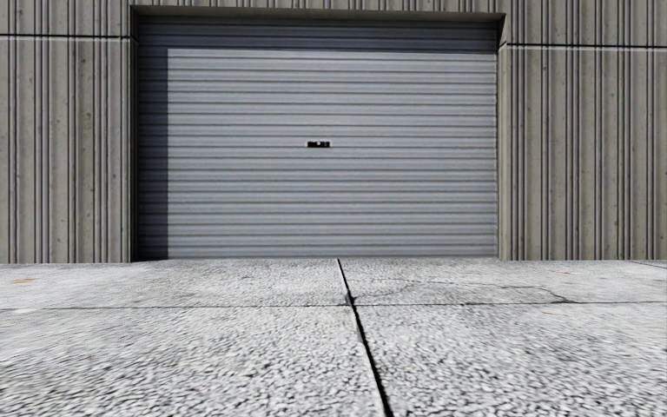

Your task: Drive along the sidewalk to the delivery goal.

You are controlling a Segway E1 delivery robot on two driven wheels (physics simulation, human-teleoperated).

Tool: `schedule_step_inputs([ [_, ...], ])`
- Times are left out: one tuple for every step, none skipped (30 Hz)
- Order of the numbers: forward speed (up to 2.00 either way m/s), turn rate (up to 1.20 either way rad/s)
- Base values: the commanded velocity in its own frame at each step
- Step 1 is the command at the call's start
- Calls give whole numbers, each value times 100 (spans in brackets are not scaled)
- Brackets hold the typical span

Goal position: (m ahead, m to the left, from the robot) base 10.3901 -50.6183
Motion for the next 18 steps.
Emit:
schedule_step_inputs([
  [0,0],
  [0,0],
  [0,0],
  [0,0],
  [0,0],
  [0,0],
  [0,0],
  [0,0],
  [0,0],
  [0,0],
  [0,0],
  [0,0],
  [0,0],
  [0,0],
  [0,0],
  [0,0],
  [0,0],
  [0,0],
])
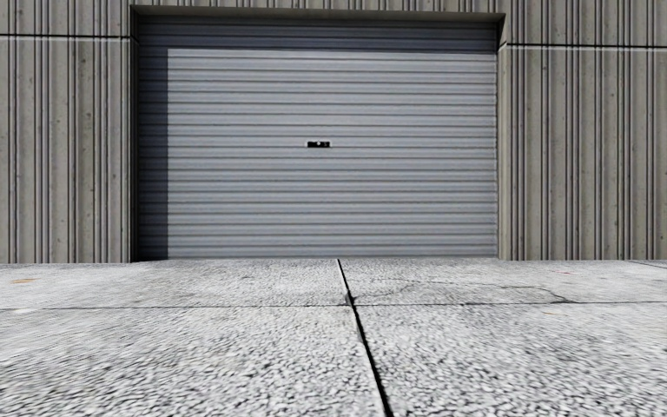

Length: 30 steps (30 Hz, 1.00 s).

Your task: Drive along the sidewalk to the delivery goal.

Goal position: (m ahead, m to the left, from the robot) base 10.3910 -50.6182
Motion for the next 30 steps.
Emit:
schedule_step_inputs([
  [0,0],
  [0,0],
  [0,0],
  [0,0],
  [0,0],
  [0,0],
  [0,0],
  [0,0],
  [0,0],
  [0,0],
  [0,0],
  [0,0],
  [54,0],
  [181,0],
  [200,0],
  [200,0],
  [200,0],
  [200,0],
  [200,0],
  [200,0],
  [200,0],
  [200,0],
  [200,0],
  [200,0],
  [200,0],
  [200,0],
  [200,0],
  [191,0],
  [173,-13],
  [153,-26],
])
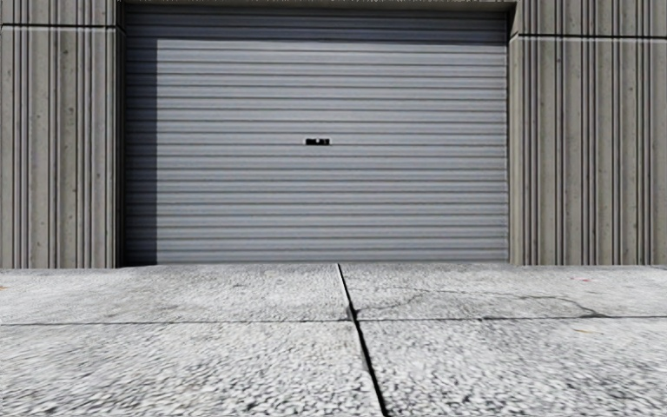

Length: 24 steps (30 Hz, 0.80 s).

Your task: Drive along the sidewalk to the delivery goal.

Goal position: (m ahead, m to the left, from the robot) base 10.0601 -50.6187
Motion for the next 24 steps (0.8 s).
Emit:
schedule_step_inputs([
  [153,-26],
  [149,-29],
  [143,-30],
  [139,-36],
  [137,-50],
  [137,-50],
  [132,-59],
  [128,-61],
  [125,-62],
  [125,-62],
  [125,-62],
  [124,-62],
  [124,-62],
  [124,-62],
  [124,-62],
  [124,-62],
  [124,-62],
  [124,-62],
  [124,-62],
  [124,-62],
  [124,-62],
  [124,-62],
  [124,-62],
  [124,-62],
])
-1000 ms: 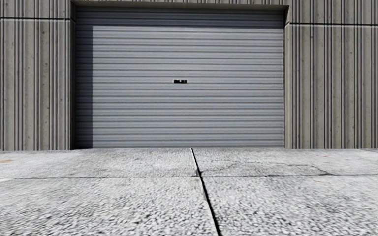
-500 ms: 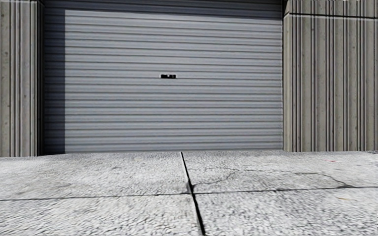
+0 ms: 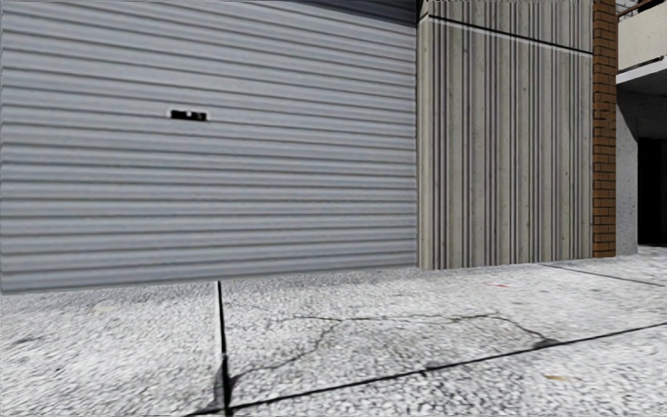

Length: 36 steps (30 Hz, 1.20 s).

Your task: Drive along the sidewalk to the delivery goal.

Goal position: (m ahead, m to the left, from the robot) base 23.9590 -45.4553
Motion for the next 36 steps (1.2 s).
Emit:
schedule_step_inputs([
  [124,-62],
  [124,-62],
  [124,-62],
  [124,-62],
  [124,-62],
  [124,-62],
  [124,-62],
  [124,-62],
  [124,-62],
  [124,-62],
  [124,-62],
  [124,-62],
  [124,-62],
  [124,-62],
  [124,-62],
  [124,-62],
  [124,-62],
  [124,-62],
  [124,-62],
  [124,-62],
  [124,-62],
  [124,-62],
  [124,-62],
  [124,-62],
  [124,-62],
  [124,-62],
  [124,-62],
  [124,-62],
  [124,-62],
  [124,-62],
  [124,-62],
  [124,-62],
  [124,-62],
  [124,-62],
  [124,-62],
  [124,-62],
])
